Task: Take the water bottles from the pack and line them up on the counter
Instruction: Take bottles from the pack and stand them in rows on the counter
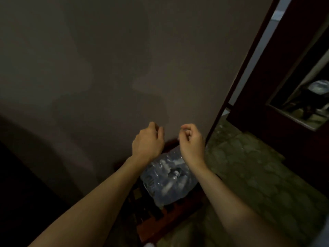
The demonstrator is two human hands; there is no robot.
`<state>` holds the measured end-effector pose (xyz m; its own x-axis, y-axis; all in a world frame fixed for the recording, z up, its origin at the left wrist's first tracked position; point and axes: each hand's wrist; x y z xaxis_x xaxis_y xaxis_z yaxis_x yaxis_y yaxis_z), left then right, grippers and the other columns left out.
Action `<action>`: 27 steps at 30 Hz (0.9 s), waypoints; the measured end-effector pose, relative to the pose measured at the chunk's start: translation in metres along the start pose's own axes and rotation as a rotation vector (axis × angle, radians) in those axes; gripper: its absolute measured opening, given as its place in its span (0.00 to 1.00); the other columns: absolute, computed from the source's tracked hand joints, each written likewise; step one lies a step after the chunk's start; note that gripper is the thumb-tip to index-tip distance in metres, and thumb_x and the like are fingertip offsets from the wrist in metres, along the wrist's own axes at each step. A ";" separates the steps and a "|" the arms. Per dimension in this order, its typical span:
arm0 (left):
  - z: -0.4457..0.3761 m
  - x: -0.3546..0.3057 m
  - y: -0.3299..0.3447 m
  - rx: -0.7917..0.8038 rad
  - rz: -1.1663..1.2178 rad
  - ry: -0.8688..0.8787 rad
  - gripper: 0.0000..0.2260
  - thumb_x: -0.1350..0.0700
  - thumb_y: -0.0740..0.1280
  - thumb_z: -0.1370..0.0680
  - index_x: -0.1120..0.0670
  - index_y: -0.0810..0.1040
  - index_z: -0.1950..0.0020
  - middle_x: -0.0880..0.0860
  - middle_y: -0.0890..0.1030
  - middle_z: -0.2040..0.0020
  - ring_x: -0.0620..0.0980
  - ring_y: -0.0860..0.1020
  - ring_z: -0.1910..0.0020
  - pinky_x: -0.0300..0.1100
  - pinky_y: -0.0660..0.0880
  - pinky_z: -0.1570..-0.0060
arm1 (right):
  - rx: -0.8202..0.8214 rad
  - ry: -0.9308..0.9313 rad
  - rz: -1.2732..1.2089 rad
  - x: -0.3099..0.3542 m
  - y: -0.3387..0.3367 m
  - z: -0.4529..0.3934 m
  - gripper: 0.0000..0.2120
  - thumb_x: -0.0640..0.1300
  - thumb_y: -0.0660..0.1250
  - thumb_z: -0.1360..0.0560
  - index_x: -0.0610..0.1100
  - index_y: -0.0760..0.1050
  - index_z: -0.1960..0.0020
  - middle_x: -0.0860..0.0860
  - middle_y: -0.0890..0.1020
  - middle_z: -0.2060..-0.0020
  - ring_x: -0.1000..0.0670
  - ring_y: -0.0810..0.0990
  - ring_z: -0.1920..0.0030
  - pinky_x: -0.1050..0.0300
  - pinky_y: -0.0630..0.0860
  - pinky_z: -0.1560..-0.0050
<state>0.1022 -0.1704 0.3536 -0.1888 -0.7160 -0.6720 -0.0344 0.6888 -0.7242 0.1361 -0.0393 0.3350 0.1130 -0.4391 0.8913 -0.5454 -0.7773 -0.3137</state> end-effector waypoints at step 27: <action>-0.045 0.106 0.328 0.696 0.151 -0.531 0.13 0.62 0.55 0.16 0.65 0.78 0.44 0.63 0.79 0.45 0.55 0.77 0.50 0.33 0.71 0.53 | 0.928 0.791 0.371 -0.322 0.049 -0.064 0.09 0.40 0.59 0.20 0.46 0.78 0.47 0.47 0.82 0.50 0.51 0.80 0.52 0.51 0.79 0.46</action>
<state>0.0266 -0.0153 0.0516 0.3429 -0.7003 -0.6261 0.5914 0.6788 -0.4353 0.0196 0.0926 0.0537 -0.6195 -0.5582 0.5520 0.3816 -0.8286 -0.4096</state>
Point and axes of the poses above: each hand's wrist, its own z-axis away from the middle knuckle, its own y-axis out of the palm, x = y × z
